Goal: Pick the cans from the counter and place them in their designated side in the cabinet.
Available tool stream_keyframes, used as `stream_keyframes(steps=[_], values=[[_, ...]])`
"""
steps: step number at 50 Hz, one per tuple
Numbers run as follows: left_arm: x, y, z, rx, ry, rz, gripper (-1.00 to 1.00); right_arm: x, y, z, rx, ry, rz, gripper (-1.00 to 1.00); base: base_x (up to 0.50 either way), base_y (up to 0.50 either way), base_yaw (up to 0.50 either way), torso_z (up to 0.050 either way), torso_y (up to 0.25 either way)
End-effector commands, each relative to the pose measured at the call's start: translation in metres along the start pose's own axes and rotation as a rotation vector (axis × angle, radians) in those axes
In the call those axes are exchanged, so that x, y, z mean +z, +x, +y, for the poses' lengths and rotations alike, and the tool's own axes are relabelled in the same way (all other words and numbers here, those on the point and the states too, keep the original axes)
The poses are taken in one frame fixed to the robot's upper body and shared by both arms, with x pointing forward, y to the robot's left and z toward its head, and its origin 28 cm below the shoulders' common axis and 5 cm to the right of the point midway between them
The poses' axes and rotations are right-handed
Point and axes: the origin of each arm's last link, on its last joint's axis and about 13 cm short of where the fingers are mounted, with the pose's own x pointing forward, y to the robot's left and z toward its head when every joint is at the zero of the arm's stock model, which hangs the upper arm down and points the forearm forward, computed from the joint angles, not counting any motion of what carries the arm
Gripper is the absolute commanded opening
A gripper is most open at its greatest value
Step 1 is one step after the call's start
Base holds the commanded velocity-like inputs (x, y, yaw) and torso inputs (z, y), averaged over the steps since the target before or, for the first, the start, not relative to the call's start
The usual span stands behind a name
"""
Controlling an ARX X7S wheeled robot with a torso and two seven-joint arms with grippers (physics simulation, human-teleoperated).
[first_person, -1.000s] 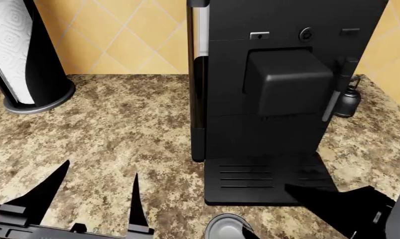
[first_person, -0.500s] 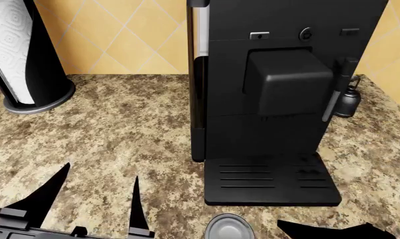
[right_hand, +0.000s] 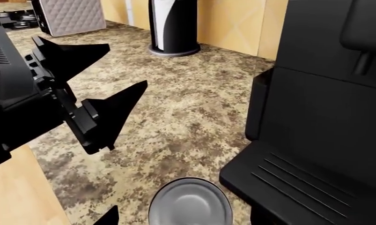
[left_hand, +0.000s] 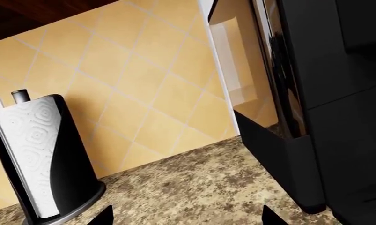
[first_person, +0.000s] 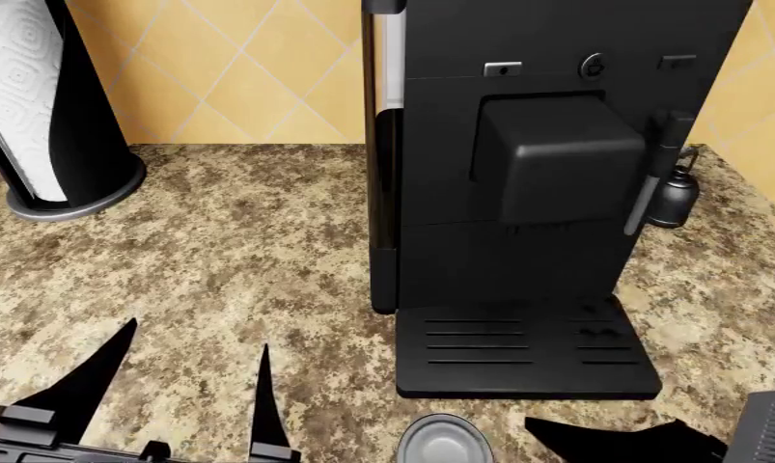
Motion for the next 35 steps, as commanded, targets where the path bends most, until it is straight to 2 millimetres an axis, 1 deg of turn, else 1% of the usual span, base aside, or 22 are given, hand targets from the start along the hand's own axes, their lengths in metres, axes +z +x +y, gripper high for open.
stream_keyframes(steps=[1,15,35], values=[[0.0,0.001,0.0,0.001,0.002,0.002,1.0,-0.008,0.012,-0.006,0.012,0.016,0.031,1.0,0.0,0.0,0.0,0.0,0.0],[-0.001,-0.001,-0.002,0.0,-0.005,0.011,1.0,-0.017,0.027,-0.017,0.017,0.05,0.065,1.0,0.0,0.0,0.0,0.0,0.0],[-0.002,-0.004,-0.001,0.006,-0.014,0.013,1.0,-0.023,0.036,-0.017,0.035,0.055,0.099,1.0,0.0,0.0,0.0,0.0,0.0]])
